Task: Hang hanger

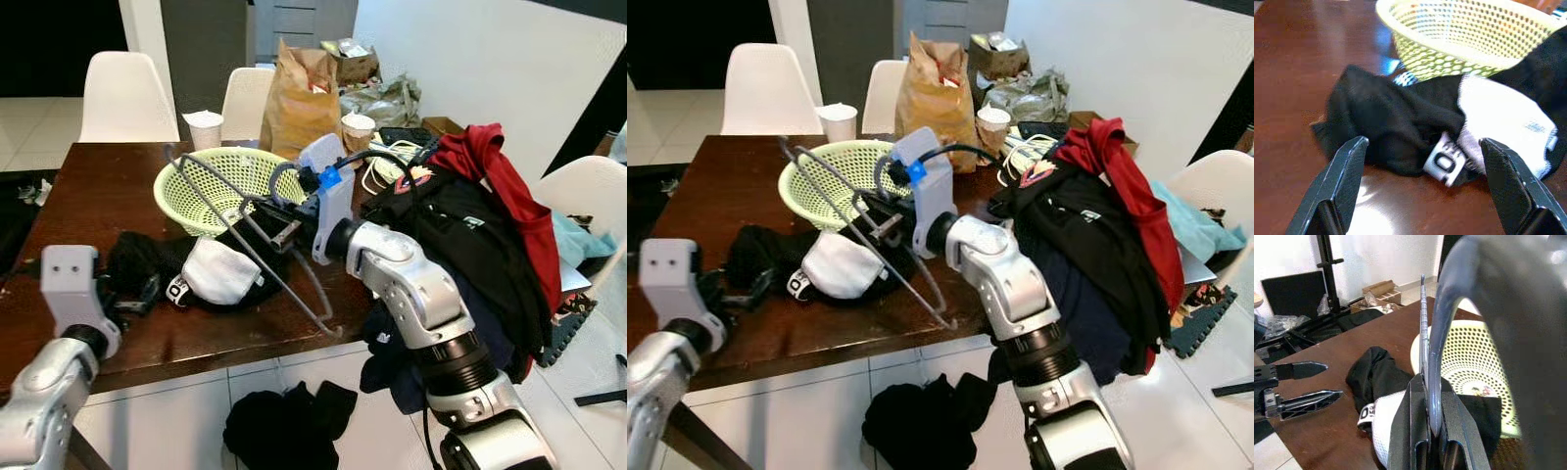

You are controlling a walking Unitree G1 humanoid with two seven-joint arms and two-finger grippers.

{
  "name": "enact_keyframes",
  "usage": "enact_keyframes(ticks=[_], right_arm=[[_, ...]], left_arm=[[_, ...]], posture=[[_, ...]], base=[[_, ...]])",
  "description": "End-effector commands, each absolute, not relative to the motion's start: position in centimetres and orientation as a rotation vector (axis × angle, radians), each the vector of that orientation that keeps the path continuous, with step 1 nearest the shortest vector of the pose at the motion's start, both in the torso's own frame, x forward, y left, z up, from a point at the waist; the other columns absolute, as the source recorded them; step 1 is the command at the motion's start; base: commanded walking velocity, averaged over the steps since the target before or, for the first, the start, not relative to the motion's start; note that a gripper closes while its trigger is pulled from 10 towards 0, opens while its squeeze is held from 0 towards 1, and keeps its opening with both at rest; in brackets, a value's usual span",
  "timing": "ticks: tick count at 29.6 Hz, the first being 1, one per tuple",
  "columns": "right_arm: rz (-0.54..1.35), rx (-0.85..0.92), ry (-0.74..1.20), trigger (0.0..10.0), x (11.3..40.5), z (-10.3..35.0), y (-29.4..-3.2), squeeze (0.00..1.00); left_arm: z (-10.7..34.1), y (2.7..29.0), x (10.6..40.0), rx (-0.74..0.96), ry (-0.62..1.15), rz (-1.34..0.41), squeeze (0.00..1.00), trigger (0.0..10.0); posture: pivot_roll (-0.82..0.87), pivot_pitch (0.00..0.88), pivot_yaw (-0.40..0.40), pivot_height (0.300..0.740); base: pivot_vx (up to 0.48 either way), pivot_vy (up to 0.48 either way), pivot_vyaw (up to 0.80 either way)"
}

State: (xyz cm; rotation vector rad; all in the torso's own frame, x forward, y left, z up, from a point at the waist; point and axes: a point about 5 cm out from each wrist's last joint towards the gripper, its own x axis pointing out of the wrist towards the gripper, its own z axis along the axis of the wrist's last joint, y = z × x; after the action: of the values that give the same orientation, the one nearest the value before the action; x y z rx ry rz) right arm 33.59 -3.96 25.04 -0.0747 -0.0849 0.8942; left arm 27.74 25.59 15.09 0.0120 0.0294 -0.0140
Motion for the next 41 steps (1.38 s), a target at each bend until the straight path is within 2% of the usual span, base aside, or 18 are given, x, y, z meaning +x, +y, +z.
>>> enact_keyframes(ticks=[1,15,25,26,27,28,41], right_arm=[[0.876,-0.074,-0.079,10.0,33.8,25.3,-4.3,0.00],[0.830,-0.092,-0.070,10.0,33.7,25.8,-5.6,0.00],[0.793,-0.102,-0.058,10.0,33.6,26.0,-6.5,0.00],[0.785,-0.104,-0.057,10.0,33.6,26.0,-6.6,0.00],[0.785,-0.104,-0.057,10.0,33.6,26.0,-6.6,0.00],[0.779,-0.104,-0.056,10.0,33.6,26.0,-6.8,0.00],[0.763,-0.099,-0.051,10.0,33.5,26.0,-6.9,0.00]], left_arm=[[13.3,25.0,28.4,0.055,0.093,-0.040,0.00,10.0],[10.0,25.0,31.1,0.255,0.199,-0.067,0.00,10.0],[9.5,26.4,32.3,0.381,0.251,0.026,0.00,10.0],[9.6,26.6,32.4,0.391,0.248,0.042,0.00,4.5],[9.6,26.6,32.4,0.391,0.248,0.042,0.00,4.5],[9.7,26.8,32.5,0.399,0.245,0.054,0.00,0.0],[10.2,27.3,32.9,0.423,0.208,0.075,0.00,0.0]], posture=[[0.05,0.000,-0.095,0.740],[-0.02,0.000,-0.075,0.740],[-0.05,0.022,-0.062,0.740],[-0.05,0.026,-0.060,0.740],[-0.05,0.026,-0.060,0.740],[-0.06,0.027,-0.059,0.740],[-0.05,0.021,-0.051,0.740]], base=[[0.000,0.000,0.00],[0.000,0.000,0.00],[0.000,0.000,0.00],[0.000,0.000,0.00],[0.000,0.000,0.00],[0.000,0.000,0.00],[0.000,0.000,0.00]])
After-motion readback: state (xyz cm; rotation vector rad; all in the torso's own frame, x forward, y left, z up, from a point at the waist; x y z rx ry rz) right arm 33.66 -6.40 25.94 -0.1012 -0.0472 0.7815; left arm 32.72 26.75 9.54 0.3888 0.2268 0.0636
